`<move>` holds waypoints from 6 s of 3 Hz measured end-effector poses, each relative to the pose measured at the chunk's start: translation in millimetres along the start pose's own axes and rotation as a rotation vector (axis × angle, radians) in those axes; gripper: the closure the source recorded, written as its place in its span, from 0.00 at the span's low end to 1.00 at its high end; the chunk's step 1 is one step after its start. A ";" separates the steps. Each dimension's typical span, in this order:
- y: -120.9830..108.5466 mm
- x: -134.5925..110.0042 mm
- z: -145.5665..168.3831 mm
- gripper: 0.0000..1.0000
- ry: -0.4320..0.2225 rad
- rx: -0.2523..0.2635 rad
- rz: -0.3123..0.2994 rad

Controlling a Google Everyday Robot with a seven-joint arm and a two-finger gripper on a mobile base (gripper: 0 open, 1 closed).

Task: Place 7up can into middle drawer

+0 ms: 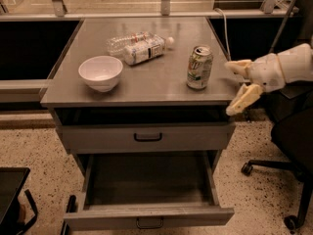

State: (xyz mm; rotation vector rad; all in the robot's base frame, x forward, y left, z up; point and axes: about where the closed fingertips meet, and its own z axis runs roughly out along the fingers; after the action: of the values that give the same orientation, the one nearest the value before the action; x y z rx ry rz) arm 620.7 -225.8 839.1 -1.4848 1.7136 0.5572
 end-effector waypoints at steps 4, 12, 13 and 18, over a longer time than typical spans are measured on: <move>-25.2 -85.8 73.3 0.19 -0.311 -0.149 -0.132; 152.3 -84.8 -25.3 1.00 -0.276 -0.155 -0.117; 201.0 -46.8 -4.3 1.00 -0.286 -0.182 -0.081; 158.4 52.9 97.1 1.00 -0.301 0.029 -0.207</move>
Offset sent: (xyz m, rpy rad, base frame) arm 0.0594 0.1424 0.0493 0.3737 -0.1326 0.3553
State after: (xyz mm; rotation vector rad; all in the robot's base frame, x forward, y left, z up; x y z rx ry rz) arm 494.4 -150.4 713.8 -1.4537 1.3149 0.6079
